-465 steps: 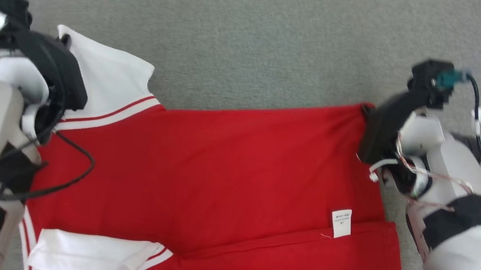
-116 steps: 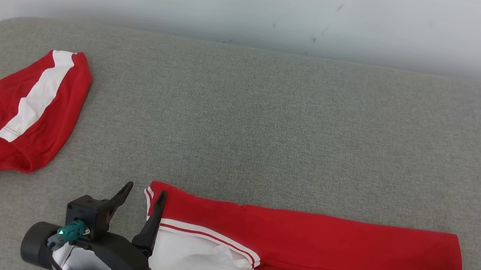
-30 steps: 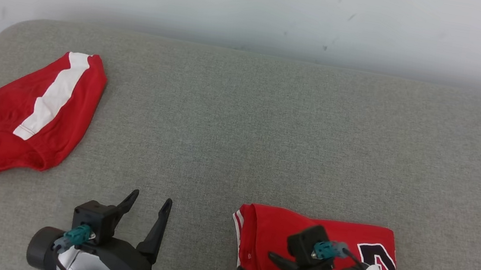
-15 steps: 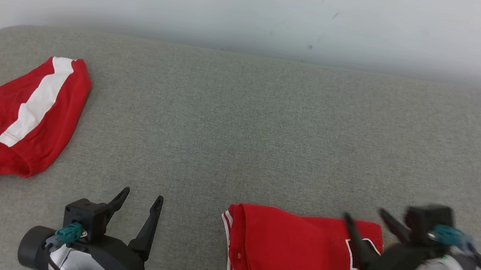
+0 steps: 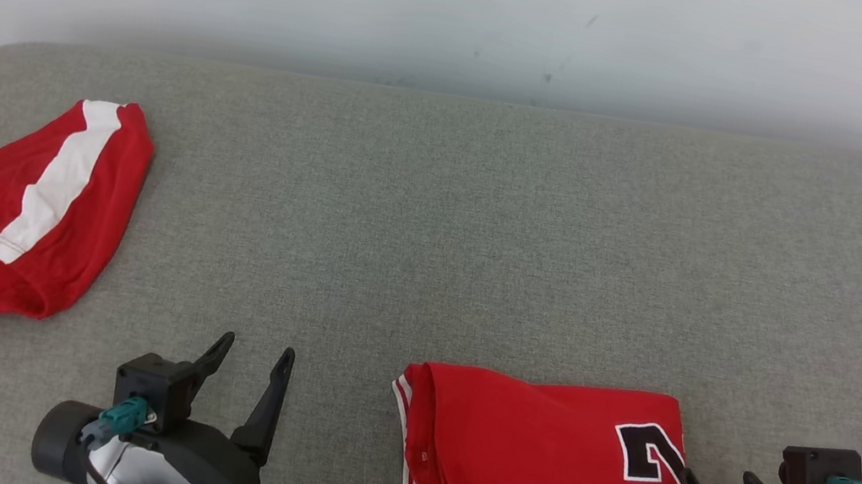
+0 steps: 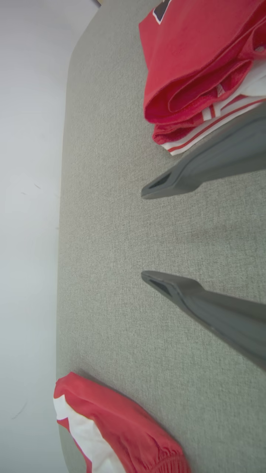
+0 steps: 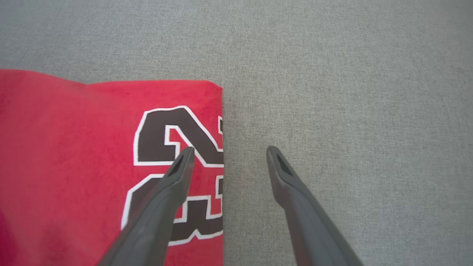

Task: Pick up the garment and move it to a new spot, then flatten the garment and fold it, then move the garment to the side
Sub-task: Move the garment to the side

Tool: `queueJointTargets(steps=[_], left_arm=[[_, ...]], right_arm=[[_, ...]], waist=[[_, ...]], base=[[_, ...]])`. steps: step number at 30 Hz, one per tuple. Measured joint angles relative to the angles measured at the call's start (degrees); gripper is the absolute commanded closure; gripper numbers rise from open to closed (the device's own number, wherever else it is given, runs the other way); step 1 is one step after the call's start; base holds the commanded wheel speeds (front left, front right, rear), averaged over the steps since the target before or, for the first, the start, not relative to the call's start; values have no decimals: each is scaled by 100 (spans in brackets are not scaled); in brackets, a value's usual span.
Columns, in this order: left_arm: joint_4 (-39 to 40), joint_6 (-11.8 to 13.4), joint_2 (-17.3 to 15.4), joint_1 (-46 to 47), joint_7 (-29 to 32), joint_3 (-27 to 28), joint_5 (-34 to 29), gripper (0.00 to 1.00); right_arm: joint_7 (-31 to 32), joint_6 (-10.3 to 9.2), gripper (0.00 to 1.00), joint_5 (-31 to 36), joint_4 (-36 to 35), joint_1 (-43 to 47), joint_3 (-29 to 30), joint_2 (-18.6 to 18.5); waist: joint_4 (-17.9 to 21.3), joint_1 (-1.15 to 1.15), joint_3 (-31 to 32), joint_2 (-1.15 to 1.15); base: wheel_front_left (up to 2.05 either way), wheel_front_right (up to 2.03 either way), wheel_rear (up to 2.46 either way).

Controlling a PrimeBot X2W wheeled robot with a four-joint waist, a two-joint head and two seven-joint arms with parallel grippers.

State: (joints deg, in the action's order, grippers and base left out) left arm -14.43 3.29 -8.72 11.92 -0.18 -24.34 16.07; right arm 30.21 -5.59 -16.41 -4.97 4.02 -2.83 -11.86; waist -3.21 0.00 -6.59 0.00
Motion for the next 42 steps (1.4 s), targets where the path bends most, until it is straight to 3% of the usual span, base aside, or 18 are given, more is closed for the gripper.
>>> queueJointTargets(steps=[38, 39, 41, 42], left_arm=[[64, -4, -21, 7, 116, -77, -9, 0], [65, -4, -21, 8, 116, -77, -9, 0], [66, -3, -21, 9, 116, -76, -9, 0], [66, -3, -21, 9, 118, -75, -8, 0]], right_arm=[[37, -46, 0, -148, 1215, -404, -81, 281], [45, -46, 26, -149, 1239, -439, -82, 281], [54, -46, 93, -149, 1274, -500, -81, 278], [55, -44, 100, -149, 1302, -528, -85, 276]], waist=[[-169, 0, -131, 0], [-175, 0, -137, 0], [-187, 0, -149, 0], [-192, 0, -154, 0]], base=[[0, 0, 0], [0, 0, 0], [0, 0, 0], [0, 0, 0]])
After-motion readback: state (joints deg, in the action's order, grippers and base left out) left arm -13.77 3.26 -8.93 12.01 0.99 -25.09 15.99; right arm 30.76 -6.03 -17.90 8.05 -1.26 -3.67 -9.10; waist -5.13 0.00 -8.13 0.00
